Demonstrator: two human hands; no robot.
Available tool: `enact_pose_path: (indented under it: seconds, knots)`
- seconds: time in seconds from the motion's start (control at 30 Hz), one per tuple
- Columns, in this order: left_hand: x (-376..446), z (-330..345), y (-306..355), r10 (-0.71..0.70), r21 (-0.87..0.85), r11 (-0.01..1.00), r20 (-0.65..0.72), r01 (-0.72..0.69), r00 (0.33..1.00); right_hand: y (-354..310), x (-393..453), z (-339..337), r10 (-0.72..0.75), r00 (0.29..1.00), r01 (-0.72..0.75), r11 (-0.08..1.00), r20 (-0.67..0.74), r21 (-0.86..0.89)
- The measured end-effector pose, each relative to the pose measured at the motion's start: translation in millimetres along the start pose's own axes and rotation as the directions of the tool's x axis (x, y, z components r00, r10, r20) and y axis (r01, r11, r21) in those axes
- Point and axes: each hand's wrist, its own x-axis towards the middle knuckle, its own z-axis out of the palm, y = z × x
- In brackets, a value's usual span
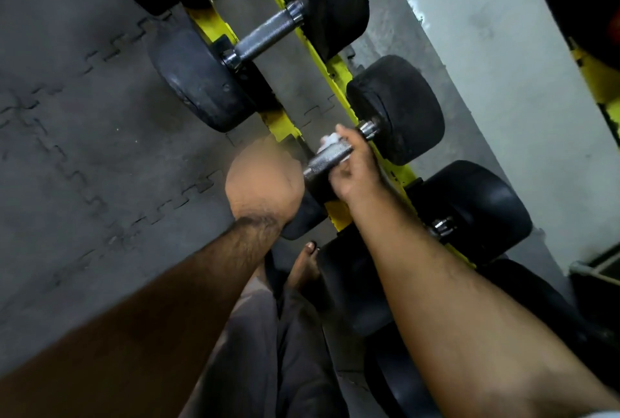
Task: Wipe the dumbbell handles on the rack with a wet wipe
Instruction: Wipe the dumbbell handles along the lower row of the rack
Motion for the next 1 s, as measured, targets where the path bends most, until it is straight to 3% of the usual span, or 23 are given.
enact_pose_path:
  seconds: [0.1, 0.3, 0.43, 0.57, 0.63, 0.77, 0.87, 0.93, 1.0]
  knots:
    - [-0.6, -0.3, 0.6, -0.002, 0.002, 1.0, 0.003, 0.002, 1.0, -14.9, 8.3, 5.3, -0.082, 0.996, 0.086, 0.972, -0.032, 0.218]
    - [-1.4, -0.4, 0.7, 0.012, -0.012, 1.0, -0.026, -0.012, 1.0, -5.6, -0.7, -4.0, -0.05, 0.999, 0.051, 0.987, -0.011, 0.151]
    - [-1.2, -0.9, 1.0, 0.02, -0.011, 1.0, -0.022, -0.02, 1.0, -12.7, 2.1, 3.3, -0.108, 0.992, 0.119, 0.973, -0.066, 0.196]
    - [-1.0, -0.2, 0.0, 0.024, -0.012, 1.0, -0.022, -0.024, 0.999, 19.1, -10.8, -9.0, 0.001, 0.998, 0.01, 0.988, 0.068, -0.155]
    - [-1.2, -1.2, 0.7, 0.028, -0.013, 1.0, -0.018, -0.028, 0.999, 7.5, -8.9, -11.0, 0.055, 0.996, -0.036, 0.96, 0.064, -0.277]
    - [-0.7, -0.7, 0.7, 0.025, -0.013, 1.0, -0.009, -0.025, 1.0, -7.5, -0.8, -2.3, -0.062, 0.998, 0.062, 0.996, 0.002, -0.056]
    - [-0.7, -0.8, 0.5, 0.028, -0.009, 1.0, -0.007, -0.028, 1.0, 22.5, -14.0, -12.1, 0.038, 0.996, -0.016, 0.968, 0.082, -0.25]
    - [-0.3, -0.6, 1.0, 0.023, -0.011, 1.0, -0.001, -0.023, 1.0, 20.9, -18.5, -14.0, 0.126, 0.99, -0.093, 0.921, 0.064, -0.378]
    - [-0.4, -1.2, 1.4, 0.027, -0.017, 0.999, -0.005, -0.027, 1.0, 7.3, -13.7, -10.7, 0.128, 0.991, -0.107, 0.932, 0.04, -0.345]
